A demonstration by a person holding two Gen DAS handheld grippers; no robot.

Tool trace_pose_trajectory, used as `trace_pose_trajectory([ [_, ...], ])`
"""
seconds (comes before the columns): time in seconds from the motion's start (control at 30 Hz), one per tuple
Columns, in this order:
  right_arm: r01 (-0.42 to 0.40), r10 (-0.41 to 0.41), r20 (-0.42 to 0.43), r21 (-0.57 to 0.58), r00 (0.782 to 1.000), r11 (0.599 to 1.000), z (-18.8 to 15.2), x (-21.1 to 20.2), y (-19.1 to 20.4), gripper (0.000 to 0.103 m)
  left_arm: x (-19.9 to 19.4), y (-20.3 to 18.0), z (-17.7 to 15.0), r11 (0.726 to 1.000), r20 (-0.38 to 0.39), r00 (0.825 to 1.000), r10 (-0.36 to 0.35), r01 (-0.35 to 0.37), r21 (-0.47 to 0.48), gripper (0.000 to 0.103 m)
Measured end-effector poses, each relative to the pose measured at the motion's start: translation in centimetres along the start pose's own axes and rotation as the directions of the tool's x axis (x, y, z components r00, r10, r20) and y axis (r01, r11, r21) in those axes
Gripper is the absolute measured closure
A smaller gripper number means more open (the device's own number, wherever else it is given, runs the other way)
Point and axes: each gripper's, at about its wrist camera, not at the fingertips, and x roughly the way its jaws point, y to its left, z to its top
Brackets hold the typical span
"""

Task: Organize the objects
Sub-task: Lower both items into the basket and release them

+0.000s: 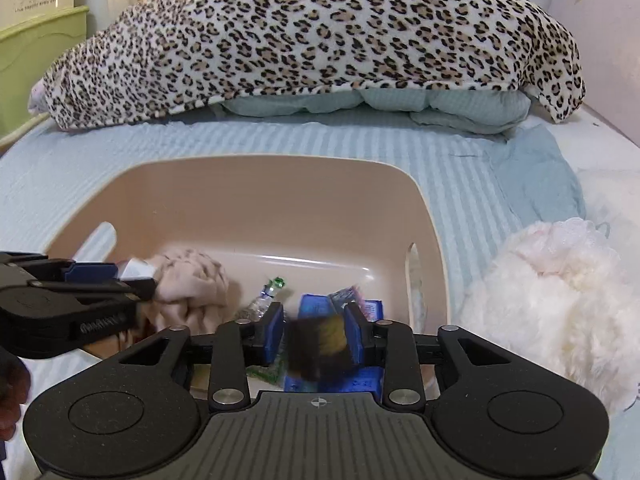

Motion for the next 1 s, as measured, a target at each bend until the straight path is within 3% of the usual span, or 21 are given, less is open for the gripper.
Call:
trace_pose_trajectory([
  [0.03,-0.001,0.001,0.005,0.005,1.0,1.0,0.1,-0.3,0.0,0.051,-0.3,0.0,0.0,1.0,0.007,1.0,0.003,-0.003,-0.003,0.027],
  [0.1,0.0,0.0,0.031,0.014,1.0,1.0,0.3,-1.3,-0.1,0.032,-1.2,-0.2,0.1,1.0,0.033,0.999,0.012,-0.012,0.0,0.019],
  [0.37,0.013,-0.016,0.109,0.026,0.994,1.0,0.9,-5.1,-0.6,0.013,-4.7,-0.6,0.3,1.0,0.091,0.996,-0.003,0.001,0.013,0.014],
  [0.53,0.014,-0.016,0.129,0.021,0.992,1.0,0.4,-7.4,-0.9,0.012,-6.9,0.1,-0.3,0.999,0.104,0.994,-0.034,0.037,-0.024,0.012],
  [1.0,0.015,-0.014,0.15,-0.008,0.989,1.0,-3.0,-12.5,-1.3,0.011,-12.1,2.4,-4.7,0.998,0.099,0.995,-0.018,0.023,-0.056,0.012],
])
